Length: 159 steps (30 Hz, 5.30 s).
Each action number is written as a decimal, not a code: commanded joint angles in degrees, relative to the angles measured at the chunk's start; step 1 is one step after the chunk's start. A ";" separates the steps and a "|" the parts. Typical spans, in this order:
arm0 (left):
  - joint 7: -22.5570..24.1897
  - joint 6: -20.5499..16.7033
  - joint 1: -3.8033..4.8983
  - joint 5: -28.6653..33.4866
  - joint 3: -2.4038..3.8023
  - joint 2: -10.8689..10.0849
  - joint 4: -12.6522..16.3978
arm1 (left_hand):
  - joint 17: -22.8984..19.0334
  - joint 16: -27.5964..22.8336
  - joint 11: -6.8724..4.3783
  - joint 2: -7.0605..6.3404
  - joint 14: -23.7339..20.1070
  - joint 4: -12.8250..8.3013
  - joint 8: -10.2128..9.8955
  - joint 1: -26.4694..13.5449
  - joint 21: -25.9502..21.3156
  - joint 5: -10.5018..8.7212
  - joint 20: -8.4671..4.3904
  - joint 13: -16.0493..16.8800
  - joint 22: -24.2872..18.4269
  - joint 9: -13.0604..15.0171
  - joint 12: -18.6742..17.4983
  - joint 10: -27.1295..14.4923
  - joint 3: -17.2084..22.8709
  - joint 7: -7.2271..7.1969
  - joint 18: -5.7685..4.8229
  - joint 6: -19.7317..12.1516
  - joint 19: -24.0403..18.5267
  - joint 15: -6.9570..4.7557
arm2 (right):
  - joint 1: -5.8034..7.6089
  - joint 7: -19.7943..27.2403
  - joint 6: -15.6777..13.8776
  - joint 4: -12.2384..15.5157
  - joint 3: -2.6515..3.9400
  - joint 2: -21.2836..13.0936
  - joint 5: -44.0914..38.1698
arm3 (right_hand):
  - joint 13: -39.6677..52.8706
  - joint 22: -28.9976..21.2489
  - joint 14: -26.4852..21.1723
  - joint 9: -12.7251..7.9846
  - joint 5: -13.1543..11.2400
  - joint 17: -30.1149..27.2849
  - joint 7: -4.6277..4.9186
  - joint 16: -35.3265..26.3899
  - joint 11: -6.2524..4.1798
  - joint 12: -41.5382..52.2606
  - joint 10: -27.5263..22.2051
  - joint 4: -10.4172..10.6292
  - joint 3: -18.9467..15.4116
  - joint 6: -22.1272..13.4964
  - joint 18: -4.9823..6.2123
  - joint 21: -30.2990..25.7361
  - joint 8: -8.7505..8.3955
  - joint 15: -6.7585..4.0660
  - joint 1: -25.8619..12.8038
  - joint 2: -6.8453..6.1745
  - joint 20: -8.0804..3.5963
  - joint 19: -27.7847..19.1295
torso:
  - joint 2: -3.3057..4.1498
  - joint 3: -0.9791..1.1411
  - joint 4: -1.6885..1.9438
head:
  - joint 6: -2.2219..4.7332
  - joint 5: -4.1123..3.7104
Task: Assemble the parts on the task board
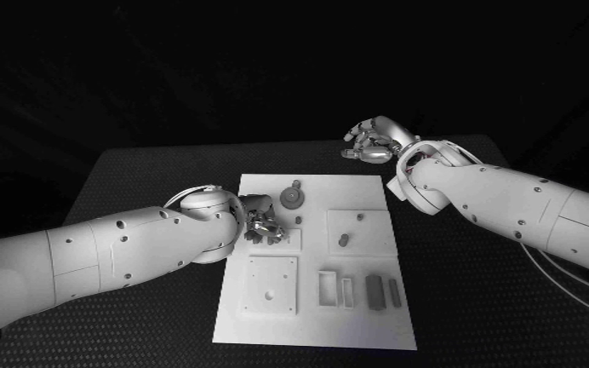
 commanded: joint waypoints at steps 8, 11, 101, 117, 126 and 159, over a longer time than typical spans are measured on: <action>-2.07 3.72 -1.68 1.83 -1.13 -0.16 -0.50 | -0.30 0.36 -2.26 -1.28 -0.25 2.00 0.23 -2.35 -0.70 -2.06 -4.61 -0.27 1.12 -0.16 0.51 -2.66 -0.60 -3.00 -1.23 3.37 -0.53 -0.03 | -0.02 0.24 0.81 0.02 0.03 -0.01 -0.13 | -0.17 0.11 -0.57 -0.08 0.28 -0.09 0.61 0.32 0.07 0.42 -0.54 -0.14 -0.33 -0.12 0.92 -0.31 0.20 0.01 -0.09 0.27 0.11 0.20 | 0.00 -0.03 0.02 | -0.03 -0.06; -2.04 3.66 -1.69 1.83 -1.06 -0.15 -0.50 | -0.35 0.43 -2.26 -1.93 -0.29 2.62 0.29 -3.23 -0.70 -2.25 -4.62 -0.32 1.12 -0.15 0.57 -2.69 -0.94 -2.99 -1.23 3.33 -0.54 -0.05 | -0.02 0.22 0.82 0.04 0.03 -0.02 -0.13 | -0.20 0.12 -0.59 -0.08 0.29 -0.11 0.61 0.31 0.08 0.43 -0.56 -0.15 -0.32 -0.14 0.92 -0.35 0.20 0.01 -0.08 0.27 0.11 0.19 | 0.00 -0.04 0.03 | -0.02 -0.09; -1.72 4.53 -1.53 7.55 0.20 -0.33 -0.72 | -1.86 2.33 -1.33 10.13 -1.01 -10.09 -7.71 -5.79 -0.39 15.03 -5.47 -1.18 1.19 -2.78 2.23 -2.61 4.75 -1.34 -2.29 2.45 -0.93 -0.87 | -0.02 -0.02 1.49 0.31 0.02 -0.09 -0.25 | -0.93 0.46 -0.86 -0.25 0.46 -0.45 0.73 0.20 0.21 0.65 -0.90 -0.25 -0.23 -0.44 0.92 -1.04 0.16 0.17 0.09 0.27 0.21 0.12 | -0.04 0.02 0.09 | -0.15 0.28; -4.59 10.01 -0.08 7.15 0.25 0.30 -1.52 | -1.98 2.43 -1.39 8.76 -0.95 -9.57 -7.87 -4.46 -0.09 14.57 -5.52 -1.11 1.17 -3.16 2.46 -2.72 6.03 -1.36 -2.17 2.65 -0.58 -0.91 | -0.02 -0.04 1.62 0.27 0.02 0.08 -0.25 | -1.28 0.66 -0.85 -0.31 1.30 -0.58 0.75 0.24 0.24 0.86 -0.94 -0.21 -0.22 -0.47 0.92 -1.33 0.21 0.20 0.04 0.26 0.25 0.22 | 0.00 0.09 -0.04 | -0.18 0.60; -5.43 12.50 0.63 6.67 0.25 1.02 -1.97 | -1.94 2.63 -1.49 8.76 -0.75 -9.55 -7.77 -4.04 0.02 14.65 -5.52 -1.02 1.19 -3.16 2.68 -2.58 6.02 -1.45 -2.15 2.86 -0.49 -0.93 | -0.02 -0.06 1.65 0.26 0.02 0.16 -0.25 | -1.43 0.76 -0.86 -0.34 1.68 -0.63 0.75 0.26 0.24 0.95 -0.97 -0.23 -0.21 -0.48 0.92 -1.45 0.24 0.20 0.07 0.27 0.24 0.27 | 0.02 0.03 -0.02 | -0.34 0.50; -4.91 10.17 0.82 7.16 0.93 1.87 -3.29 | -1.83 3.29 -1.82 9.03 -0.23 -9.39 -7.31 -4.12 0.66 14.76 -5.74 -0.60 1.19 -2.97 3.67 -2.51 5.48 -1.74 -2.03 3.28 0.25 -1.48 | -0.01 -0.01 1.53 0.26 0.02 0.23 -0.30 | -1.66 0.92 -0.89 -0.38 1.89 -0.72 0.76 0.29 0.24 1.09 -1.02 -0.38 -0.21 -0.51 0.92 -1.64 0.27 0.21 0.21 0.26 0.23 0.33 | 0.01 -0.03 0.04 | 0.03 0.21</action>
